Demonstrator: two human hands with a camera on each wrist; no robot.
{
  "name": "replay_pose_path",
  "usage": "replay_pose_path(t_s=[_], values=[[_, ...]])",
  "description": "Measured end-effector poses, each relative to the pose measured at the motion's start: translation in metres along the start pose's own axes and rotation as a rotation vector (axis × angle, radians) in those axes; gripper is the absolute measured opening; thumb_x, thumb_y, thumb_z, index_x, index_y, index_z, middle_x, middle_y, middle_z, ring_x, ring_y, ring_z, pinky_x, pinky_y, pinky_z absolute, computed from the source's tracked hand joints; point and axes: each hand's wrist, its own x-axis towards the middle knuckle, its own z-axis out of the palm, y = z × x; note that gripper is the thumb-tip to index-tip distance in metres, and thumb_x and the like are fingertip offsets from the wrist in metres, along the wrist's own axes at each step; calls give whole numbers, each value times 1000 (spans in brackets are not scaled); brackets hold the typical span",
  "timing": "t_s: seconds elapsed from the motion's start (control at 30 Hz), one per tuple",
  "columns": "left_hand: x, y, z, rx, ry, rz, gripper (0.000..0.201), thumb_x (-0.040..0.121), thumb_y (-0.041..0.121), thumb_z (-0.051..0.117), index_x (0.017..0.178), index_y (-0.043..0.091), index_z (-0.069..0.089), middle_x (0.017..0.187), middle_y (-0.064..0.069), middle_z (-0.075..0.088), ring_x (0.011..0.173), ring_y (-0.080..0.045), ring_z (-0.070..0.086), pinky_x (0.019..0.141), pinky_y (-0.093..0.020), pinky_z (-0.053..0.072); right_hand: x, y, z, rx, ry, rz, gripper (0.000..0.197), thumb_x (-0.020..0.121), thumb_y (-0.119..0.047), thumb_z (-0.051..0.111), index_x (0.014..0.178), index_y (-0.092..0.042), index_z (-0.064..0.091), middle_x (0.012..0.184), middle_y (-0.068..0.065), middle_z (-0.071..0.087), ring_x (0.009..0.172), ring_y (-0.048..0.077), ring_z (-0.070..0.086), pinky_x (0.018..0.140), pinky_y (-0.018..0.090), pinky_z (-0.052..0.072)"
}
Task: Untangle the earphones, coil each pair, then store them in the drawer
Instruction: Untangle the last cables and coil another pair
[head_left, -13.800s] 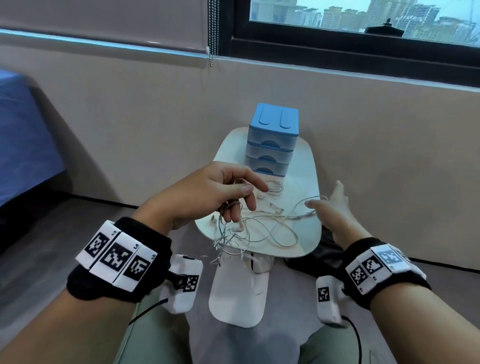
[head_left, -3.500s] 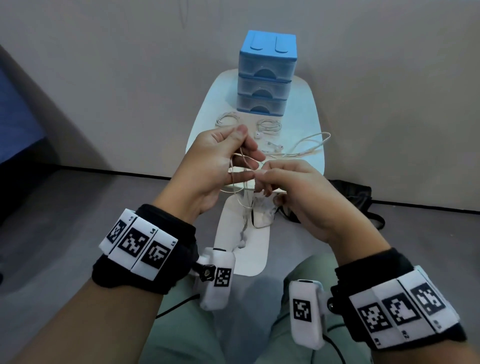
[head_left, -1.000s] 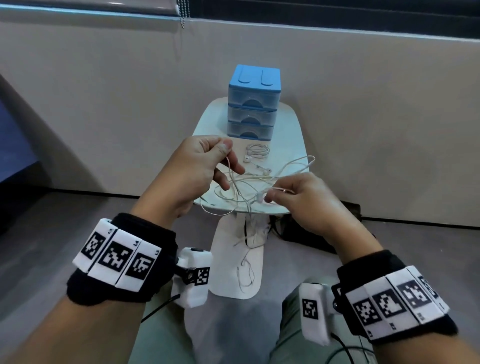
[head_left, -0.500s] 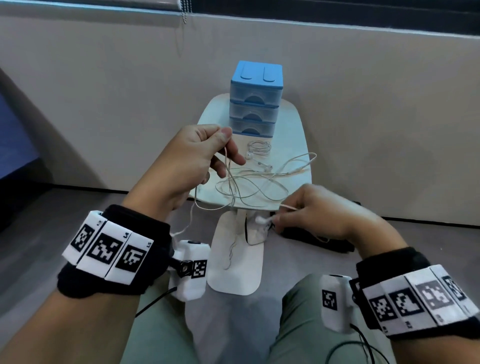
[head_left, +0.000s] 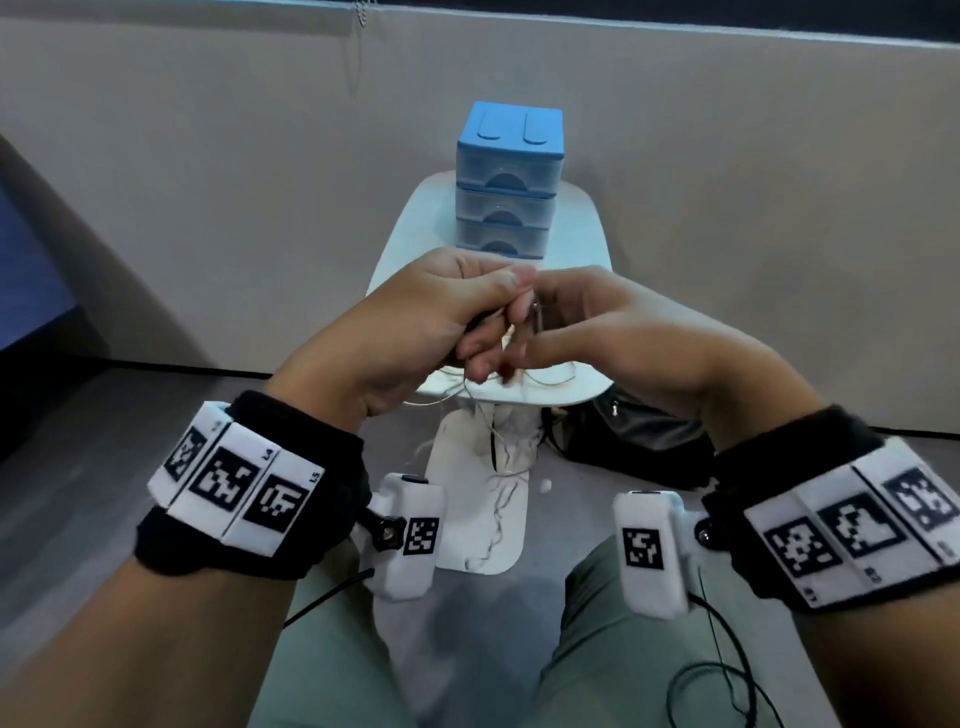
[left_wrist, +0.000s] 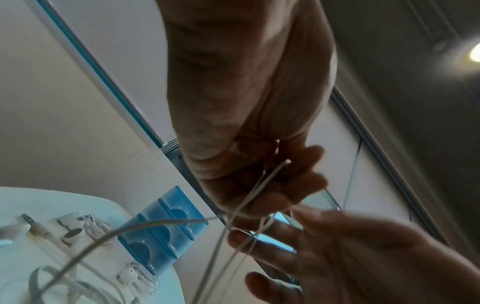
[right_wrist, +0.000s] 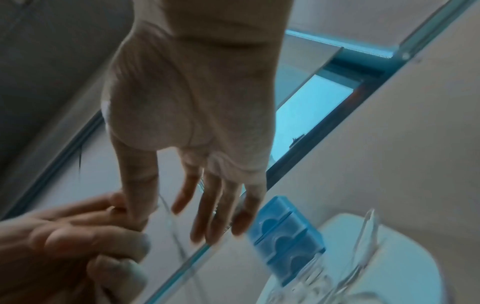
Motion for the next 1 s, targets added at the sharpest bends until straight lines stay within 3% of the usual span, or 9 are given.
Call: replay_pose_path(t_s=[0.1,0.23,0.3,0.43,0.53,0.63,0.77,0.87,1.0], values=[[-1,-1,2,-13,-41,-8,39,109,23,43,73,10,53,45,-1,34,40,-16,37,47,-22,40,-3,-8,-14,13,57,91,28,81,-12,68,95,11,63,76,17,46,63,12,39,56,25,31],[-2,0,-2,-50,-61,24,40,105,28,47,69,13,53,50,-4,39,45,-20,45,52,-24,44,-10,-21,-33,0,227,24,21,95,-18,66,79,-5,69,56,-1,28,55,13,17,52,27,14],[-2,1,-2,-65,-102,39,36,101,30,48,71,11,51,51,-6,43,48,-22,52,55,-24,46,-10,-26,-41,-84,407,-19,24,99,-14,62,77,-6,69,52,-4,33,51,13,18,50,27,15],[-3,7,-5,-77,-171,19,35,102,29,47,74,9,52,52,-9,49,53,-23,60,58,-23,48,-7,-32,-62,-273,732,-20,26,96,-25,64,75,-11,72,65,-1,55,53,4,38,60,25,29],[-3,18,-12,-79,-192,21,37,105,29,48,73,11,54,52,-9,47,51,-23,57,57,-23,48,-6,-42,-75,-351,922,-28,28,95,-27,65,70,-18,70,57,-13,53,55,1,42,59,25,34],[0,33,-18,-68,-214,4,36,103,28,49,72,11,54,50,-5,41,45,-19,48,52,-22,45,-6,-59,-93,-420,1074,-56,27,96,-27,65,70,-21,71,57,-9,51,48,2,39,54,25,31],[7,50,-28,-10,-282,-8,36,105,28,49,72,14,58,54,-10,50,51,-22,55,60,-27,50,-4,-85,-111,-475,1179,-120,22,100,-27,63,82,-21,75,71,-14,63,66,2,54,65,26,44],[10,59,-33,13,-325,-10,37,106,27,47,74,13,59,64,-16,65,67,-27,64,72,-30,52,-4,-101,-118,-405,1277,-176,22,99,-25,61,80,-24,72,73,-13,64,64,-1,53,66,24,44],[17,66,-36,7,-320,8,34,102,27,47,81,6,63,79,-21,70,75,-24,62,78,-27,50,1,-125,-121,-328,1156,-275,24,100,-25,59,86,-14,74,70,-13,62,61,-1,47,64,24,40]])
